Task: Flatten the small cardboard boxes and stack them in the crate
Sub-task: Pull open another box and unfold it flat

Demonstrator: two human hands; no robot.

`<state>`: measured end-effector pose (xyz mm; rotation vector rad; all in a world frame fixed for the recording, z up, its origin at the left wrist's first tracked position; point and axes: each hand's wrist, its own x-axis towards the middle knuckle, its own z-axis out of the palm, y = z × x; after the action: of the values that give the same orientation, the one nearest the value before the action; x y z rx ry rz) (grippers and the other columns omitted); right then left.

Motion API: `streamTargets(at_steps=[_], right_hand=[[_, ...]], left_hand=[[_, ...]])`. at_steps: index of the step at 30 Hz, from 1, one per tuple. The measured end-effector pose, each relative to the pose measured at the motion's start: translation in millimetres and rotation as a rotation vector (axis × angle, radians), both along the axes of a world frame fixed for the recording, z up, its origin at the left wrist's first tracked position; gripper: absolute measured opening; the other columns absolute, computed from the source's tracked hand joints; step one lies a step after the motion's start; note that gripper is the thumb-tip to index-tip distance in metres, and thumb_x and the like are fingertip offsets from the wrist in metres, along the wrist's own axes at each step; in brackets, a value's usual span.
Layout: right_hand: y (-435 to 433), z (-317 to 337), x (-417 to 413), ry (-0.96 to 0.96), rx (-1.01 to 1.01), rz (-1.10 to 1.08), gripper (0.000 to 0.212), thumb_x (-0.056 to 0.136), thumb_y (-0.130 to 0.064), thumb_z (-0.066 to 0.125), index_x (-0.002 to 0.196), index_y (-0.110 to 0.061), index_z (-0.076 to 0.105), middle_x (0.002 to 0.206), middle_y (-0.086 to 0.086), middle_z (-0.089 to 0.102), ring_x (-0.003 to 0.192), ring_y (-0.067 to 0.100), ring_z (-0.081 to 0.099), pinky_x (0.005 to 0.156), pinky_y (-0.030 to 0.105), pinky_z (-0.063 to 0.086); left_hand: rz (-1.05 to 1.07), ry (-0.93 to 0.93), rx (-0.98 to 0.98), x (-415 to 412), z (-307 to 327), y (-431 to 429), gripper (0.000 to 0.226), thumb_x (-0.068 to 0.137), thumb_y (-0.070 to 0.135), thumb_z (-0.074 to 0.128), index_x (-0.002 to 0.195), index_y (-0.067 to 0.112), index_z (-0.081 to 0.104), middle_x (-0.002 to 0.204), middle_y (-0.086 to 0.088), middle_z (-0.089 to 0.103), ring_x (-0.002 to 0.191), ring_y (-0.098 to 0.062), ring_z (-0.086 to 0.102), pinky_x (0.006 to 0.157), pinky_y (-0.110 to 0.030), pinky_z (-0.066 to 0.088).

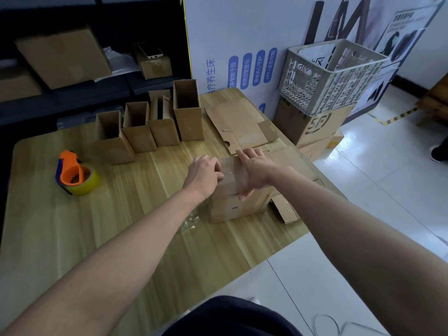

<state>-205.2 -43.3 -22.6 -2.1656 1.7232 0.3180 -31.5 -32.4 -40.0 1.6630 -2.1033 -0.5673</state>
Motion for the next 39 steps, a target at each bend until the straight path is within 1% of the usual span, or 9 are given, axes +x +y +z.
streamTargets(at_steps=[5,12,14,18,21,24,28,33,39], right_hand=[[0.0,-0.2,1.1,0.013,-0.015,0.005,0.142,0.048,-0.060,0.085,0.152,-0.019,-0.003,0.154,0.001,0.012,0.140,0.028,0.010,0.115,0.044,0.016],[3.1,2.0,1.2,0.018,-0.010,-0.006,0.140,0.050,-0.058,0.085,0.152,-0.021,-0.003,0.153,0.000,0.013,0.140,0.027,0.009,0.114,0.045,0.017],[2.4,2.8,1.9,0.008,-0.005,-0.014,0.139,0.051,-0.057,0.085,0.152,-0.021,-0.003,0.154,0.001,0.011,0.141,0.028,0.007,0.115,0.045,0.015],[-1.0,3.9,3.9,0.011,0.018,-0.016,0.139,0.052,-0.054,0.086,0.152,-0.022,-0.004,0.155,0.000,0.009,0.142,0.029,0.005,0.115,0.047,0.015],[-3.2,3.7,5.0,0.020,0.022,-0.012,0.140,0.050,-0.054,0.086,0.152,-0.023,-0.004,0.153,0.000,0.010,0.141,0.030,0.006,0.114,0.048,0.016],[-3.9,3.8,5.3,0.034,0.020,0.003,0.140,0.049,-0.055,0.086,0.152,-0.024,-0.004,0.151,0.001,0.013,0.139,0.029,0.009,0.113,0.047,0.018],[-3.8,3.9,5.5,0.042,0.032,-0.002,0.140,0.049,-0.055,0.086,0.152,-0.026,-0.003,0.150,0.000,0.014,0.137,0.029,0.011,0.112,0.049,0.021],[-2.7,5.7,6.2,0.054,0.035,-0.001,0.138,0.050,-0.056,0.085,0.152,-0.026,-0.003,0.149,-0.001,0.015,0.136,0.028,0.012,0.111,0.050,0.024],[0.5,5.5,4.8,0.042,0.035,-0.013,0.137,0.051,-0.056,0.085,0.152,-0.026,-0.002,0.150,-0.001,0.014,0.137,0.028,0.011,0.111,0.051,0.023]], left_hand=[[0.001,-0.033,0.055,-1.2,6.6,-2.6,0.018,0.086,0.022,0.067,0.099,0.010,0.062,0.107,-0.008,0.058,0.106,-0.024,0.049,0.094,-0.035,0.042],[-0.018,-0.028,0.104,-3.0,8.5,-1.9,0.010,0.089,0.018,0.063,0.081,0.012,0.061,0.095,-0.005,0.055,0.105,-0.025,0.047,0.091,-0.039,0.040],[-0.034,-0.009,0.084,-1.1,3.7,-0.7,0.010,0.090,0.018,0.061,0.083,0.013,0.058,0.099,-0.003,0.053,0.107,-0.024,0.045,0.093,-0.039,0.039],[0.010,0.090,-0.016,8.5,-7.3,3.5,0.018,0.088,0.023,0.064,0.102,0.011,0.065,0.106,0.000,0.051,0.107,-0.019,0.038,0.097,-0.034,0.036],[-0.001,0.147,-0.072,12.2,-10.0,5.3,0.014,0.087,0.019,0.065,0.095,0.010,0.071,0.091,0.007,0.054,0.097,-0.013,0.039,0.092,-0.025,0.035],[0.020,0.174,-0.022,9.7,-6.1,2.0,0.006,0.087,0.016,0.066,0.084,0.013,0.070,0.087,0.008,0.053,0.095,-0.010,0.038,0.091,-0.024,0.035],[0.072,0.131,0.081,2.1,0.7,-5.5,0.014,0.086,0.014,0.066,0.073,0.016,0.063,0.090,0.000,0.056,0.101,-0.016,0.043,0.089,-0.030,0.038],[0.037,-0.017,0.080,-2.3,4.3,-11.8,0.017,0.091,0.012,0.060,0.075,0.017,0.056,0.101,-0.007,0.058,0.108,-0.023,0.046,0.086,-0.031,0.038],[-0.145,-0.080,-0.024,2.3,-5.4,-1.3,0.026,0.091,0.001,0.049,0.075,0.019,0.040,0.090,0.004,0.041,0.098,-0.019,0.038,0.088,-0.034,0.037]])
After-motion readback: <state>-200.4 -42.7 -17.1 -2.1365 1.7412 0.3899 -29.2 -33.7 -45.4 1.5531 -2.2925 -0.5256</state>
